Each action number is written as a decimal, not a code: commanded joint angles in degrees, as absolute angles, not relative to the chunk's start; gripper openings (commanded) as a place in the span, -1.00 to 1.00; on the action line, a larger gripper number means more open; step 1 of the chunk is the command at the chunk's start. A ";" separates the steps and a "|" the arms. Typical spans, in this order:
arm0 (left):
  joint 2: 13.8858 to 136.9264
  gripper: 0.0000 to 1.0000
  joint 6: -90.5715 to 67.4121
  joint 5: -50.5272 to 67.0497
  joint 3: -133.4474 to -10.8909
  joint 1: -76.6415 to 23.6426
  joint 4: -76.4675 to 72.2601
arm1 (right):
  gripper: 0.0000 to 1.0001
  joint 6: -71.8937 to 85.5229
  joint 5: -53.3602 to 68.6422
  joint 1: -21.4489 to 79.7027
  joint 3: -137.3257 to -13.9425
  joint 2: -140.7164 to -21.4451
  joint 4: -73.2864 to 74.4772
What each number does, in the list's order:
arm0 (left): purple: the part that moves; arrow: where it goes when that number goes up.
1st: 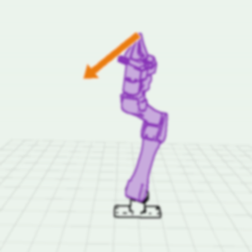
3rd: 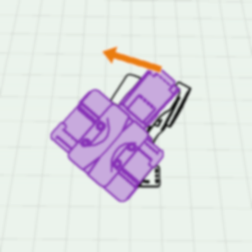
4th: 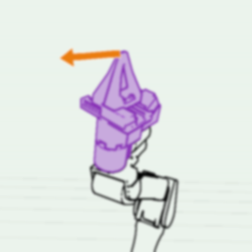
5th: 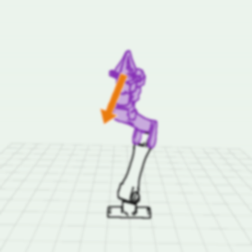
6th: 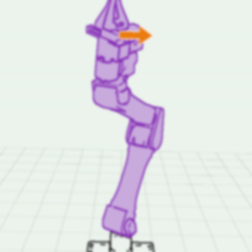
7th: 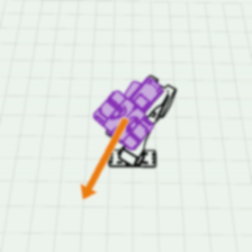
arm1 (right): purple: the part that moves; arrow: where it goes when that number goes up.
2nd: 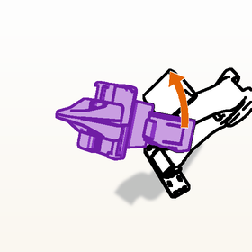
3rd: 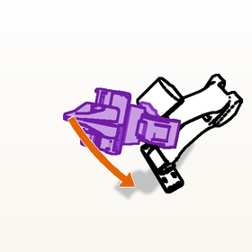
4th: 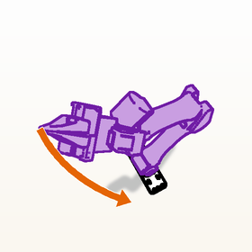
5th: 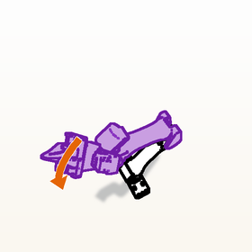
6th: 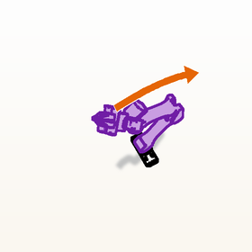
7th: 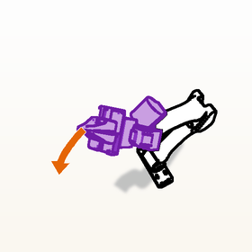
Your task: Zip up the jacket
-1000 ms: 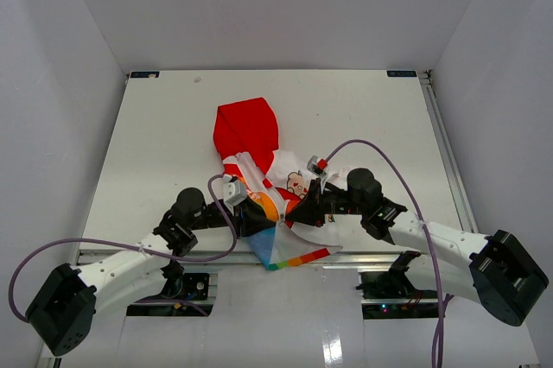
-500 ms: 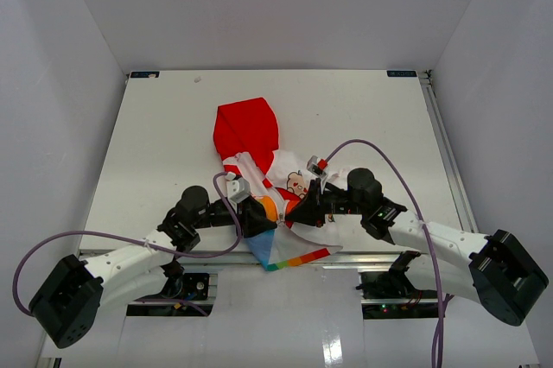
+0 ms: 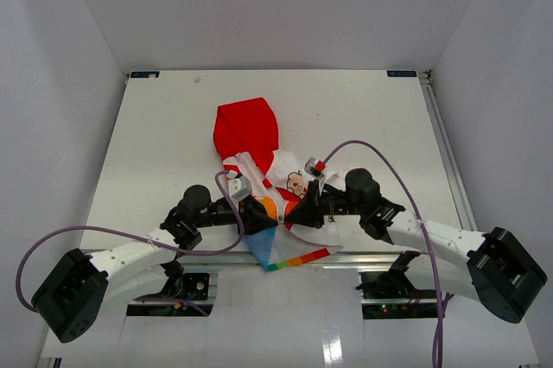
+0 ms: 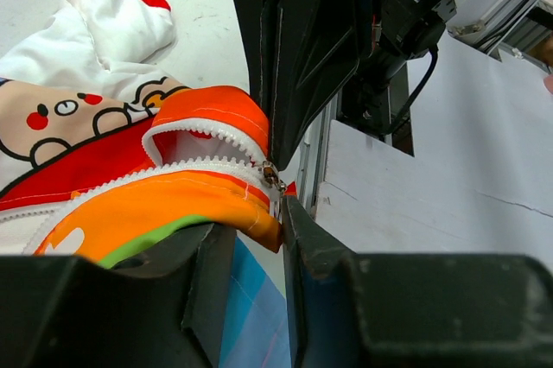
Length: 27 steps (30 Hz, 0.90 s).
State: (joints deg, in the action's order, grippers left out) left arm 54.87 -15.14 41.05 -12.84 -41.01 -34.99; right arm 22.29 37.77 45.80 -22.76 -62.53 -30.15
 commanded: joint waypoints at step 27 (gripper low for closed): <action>52.63 -1.00 -13.48 46.00 -12.80 -41.22 -35.77 | -0.84 20.55 35.67 46.11 -28.04 -59.06 -28.83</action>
State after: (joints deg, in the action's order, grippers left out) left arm 52.86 -14.38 42.80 -12.80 -41.01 -35.19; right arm 21.60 36.31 46.24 -24.97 -60.13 -27.05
